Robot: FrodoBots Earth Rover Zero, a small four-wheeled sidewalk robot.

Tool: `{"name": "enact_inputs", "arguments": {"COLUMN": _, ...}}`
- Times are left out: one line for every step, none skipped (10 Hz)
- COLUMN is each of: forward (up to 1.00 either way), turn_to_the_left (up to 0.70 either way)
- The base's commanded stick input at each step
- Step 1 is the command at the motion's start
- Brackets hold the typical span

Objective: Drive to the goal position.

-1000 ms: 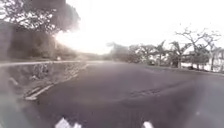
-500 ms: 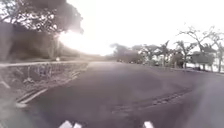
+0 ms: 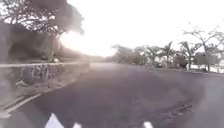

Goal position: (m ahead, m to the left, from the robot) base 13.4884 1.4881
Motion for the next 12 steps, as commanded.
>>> {"name": "enact_inputs", "arguments": {"forward": 0.7, "turn_to_the_left": 0.0}}
{"name": "enact_inputs", "arguments": {"forward": 0.7, "turn_to_the_left": 0.0}}
{"name": "enact_inputs", "arguments": {"forward": 0.7, "turn_to_the_left": 0.0}}
{"name": "enact_inputs", "arguments": {"forward": 0.7, "turn_to_the_left": 0.0}}
{"name": "enact_inputs", "arguments": {"forward": 0.7, "turn_to_the_left": 0.0}}
{"name": "enact_inputs", "arguments": {"forward": 0.7, "turn_to_the_left": 0.0}}
{"name": "enact_inputs", "arguments": {"forward": 0.7, "turn_to_the_left": 0.0}}
{"name": "enact_inputs", "arguments": {"forward": 0.7, "turn_to_the_left": 0.0}}
{"name": "enact_inputs", "arguments": {"forward": 0.7, "turn_to_the_left": 0.0}}
{"name": "enact_inputs", "arguments": {"forward": 0.7, "turn_to_the_left": 0.0}}
{"name": "enact_inputs", "arguments": {"forward": 0.7, "turn_to_the_left": 0.0}}
{"name": "enact_inputs", "arguments": {"forward": 0.7, "turn_to_the_left": 0.0}}
